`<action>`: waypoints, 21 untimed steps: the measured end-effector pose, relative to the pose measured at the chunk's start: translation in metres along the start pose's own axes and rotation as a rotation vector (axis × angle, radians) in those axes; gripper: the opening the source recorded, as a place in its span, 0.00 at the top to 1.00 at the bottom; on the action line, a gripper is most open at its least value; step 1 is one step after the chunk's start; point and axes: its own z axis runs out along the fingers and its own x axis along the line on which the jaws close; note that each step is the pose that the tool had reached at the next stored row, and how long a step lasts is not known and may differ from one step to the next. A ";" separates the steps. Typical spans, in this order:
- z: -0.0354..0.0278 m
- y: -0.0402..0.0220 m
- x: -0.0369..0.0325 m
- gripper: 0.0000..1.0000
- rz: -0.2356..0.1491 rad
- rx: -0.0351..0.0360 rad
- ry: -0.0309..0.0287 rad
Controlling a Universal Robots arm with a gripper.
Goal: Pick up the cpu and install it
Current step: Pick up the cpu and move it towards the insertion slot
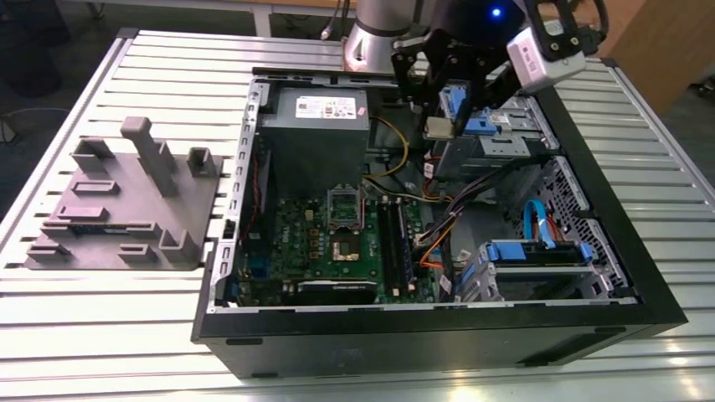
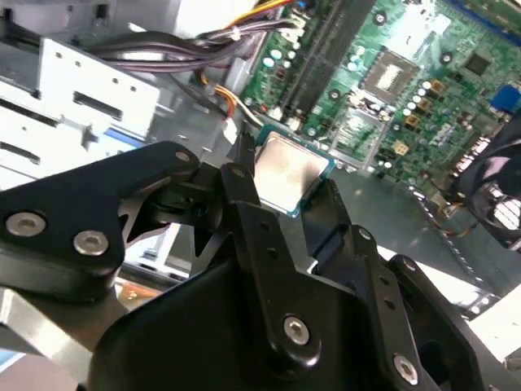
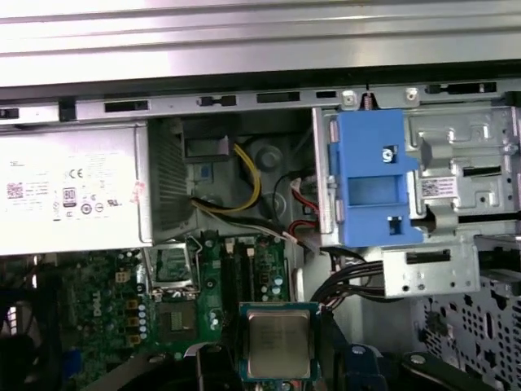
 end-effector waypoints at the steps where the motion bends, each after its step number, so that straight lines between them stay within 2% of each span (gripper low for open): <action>1: 0.0001 -0.0002 0.0024 0.53 0.000 0.0000 0.0000; 4: 0.0009 -0.0005 0.0069 0.53 0.000 0.0000 0.0000; 10: 0.0073 -0.0041 0.0084 0.53 0.000 0.0003 0.0021; 14: 0.0086 -0.0052 0.0143 0.53 0.000 0.0004 0.0022; 21: 0.0092 -0.0052 0.0146 0.53 0.000 -0.0012 0.0023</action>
